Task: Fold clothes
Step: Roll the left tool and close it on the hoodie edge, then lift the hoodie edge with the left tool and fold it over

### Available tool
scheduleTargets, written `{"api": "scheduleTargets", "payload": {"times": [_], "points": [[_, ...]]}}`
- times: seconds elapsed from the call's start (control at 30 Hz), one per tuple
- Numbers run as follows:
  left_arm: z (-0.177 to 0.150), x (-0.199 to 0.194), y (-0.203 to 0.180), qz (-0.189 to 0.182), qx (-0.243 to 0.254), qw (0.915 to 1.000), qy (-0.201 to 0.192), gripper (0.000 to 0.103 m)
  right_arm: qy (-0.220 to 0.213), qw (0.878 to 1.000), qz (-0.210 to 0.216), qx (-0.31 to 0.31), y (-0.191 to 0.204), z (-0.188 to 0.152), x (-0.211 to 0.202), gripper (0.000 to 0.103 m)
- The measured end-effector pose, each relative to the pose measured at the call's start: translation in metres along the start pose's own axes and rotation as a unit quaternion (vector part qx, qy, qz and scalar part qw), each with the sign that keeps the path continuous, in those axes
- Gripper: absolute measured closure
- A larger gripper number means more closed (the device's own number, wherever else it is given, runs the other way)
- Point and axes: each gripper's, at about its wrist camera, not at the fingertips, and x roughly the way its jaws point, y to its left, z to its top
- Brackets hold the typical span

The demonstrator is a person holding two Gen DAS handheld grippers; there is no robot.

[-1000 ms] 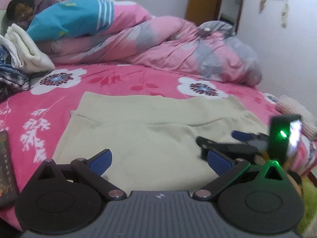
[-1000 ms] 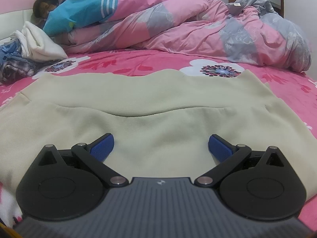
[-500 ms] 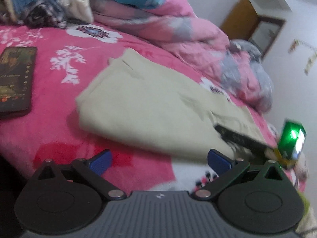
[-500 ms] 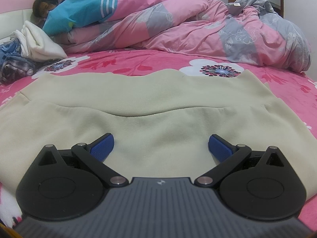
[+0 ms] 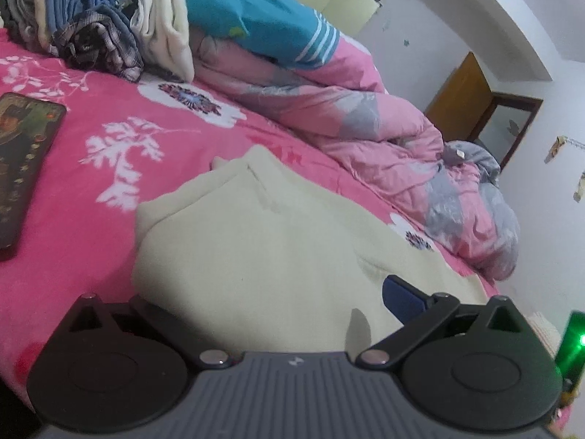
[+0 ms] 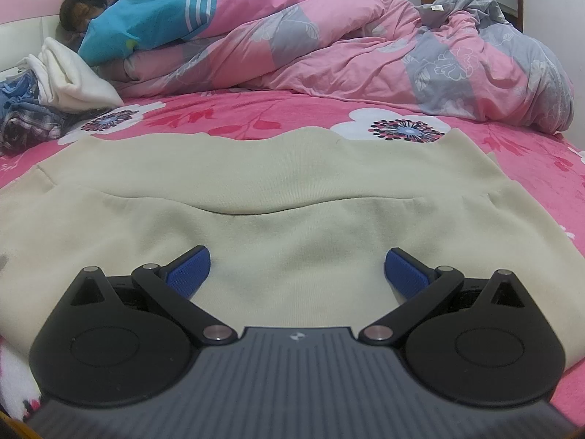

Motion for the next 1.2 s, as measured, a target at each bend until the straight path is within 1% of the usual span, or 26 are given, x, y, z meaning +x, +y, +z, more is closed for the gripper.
{"api": "scheduleTargets", "payload": {"times": [0.13,0.2,0.23,0.3,0.33,0.4,0.47,0.5,0.63,0.8,0.87,0.97,1.1,1.2], "points": [[0.001,0.011,-0.005,0.005,0.001,0.9998,-0.017,0.002,-0.001,1.000,-0.001,0.000,0.001,-0.001,0.000,0.001],[0.003,0.014,-0.007,0.012,-0.002,0.9996,-0.027,0.008,-0.002,1.000,-0.001,0.000,0.001,-0.001,0.000,0.001],[0.004,0.016,-0.007,0.015,-0.003,0.9994,-0.031,0.017,-0.003,1.000,-0.001,-0.001,0.001,-0.001,0.000,0.001],[0.009,0.020,-0.007,0.026,-0.002,0.9992,-0.031,0.041,-0.004,1.000,-0.002,-0.001,0.001,-0.001,0.000,0.001],[0.012,0.022,-0.006,0.032,0.000,0.9990,-0.030,0.047,-0.005,1.000,-0.002,-0.001,0.001,-0.002,0.000,0.001],[0.016,0.024,-0.006,0.037,0.009,0.9989,-0.029,0.064,-0.007,1.000,-0.003,-0.001,0.001,-0.002,0.000,0.001],[0.020,0.025,-0.009,0.042,0.022,0.9984,-0.030,0.073,-0.008,1.000,-0.004,-0.001,0.002,-0.002,0.000,0.001],[0.022,0.024,-0.012,0.045,0.031,0.9980,-0.033,0.079,-0.009,1.000,-0.004,-0.001,0.002,-0.003,0.000,0.001],[0.032,0.016,-0.032,0.024,0.068,0.9954,-0.063,0.081,-0.013,1.000,-0.004,0.000,0.001,-0.004,-0.001,0.001],[0.045,0.006,-0.076,-0.028,0.125,0.9868,-0.098,0.082,-0.018,1.000,-0.004,0.000,0.002,-0.005,-0.002,0.001],[0.047,0.003,-0.097,-0.052,0.155,0.9805,-0.108,0.082,-0.019,1.000,-0.004,0.000,0.001,-0.006,-0.002,0.001],[0.042,0.001,-0.130,-0.085,0.204,0.9679,-0.120,0.082,-0.024,1.000,-0.005,-0.001,0.002,-0.007,-0.003,0.001],[0.034,0.004,-0.166,-0.119,0.240,0.9566,-0.116,0.083,-0.028,1.000,-0.003,0.000,0.001,-0.008,-0.004,0.001],[0.027,0.008,-0.189,-0.132,0.264,0.9488,-0.112,0.083,-0.030,1.000,0.000,0.001,0.000,-0.008,-0.004,0.001]]}}
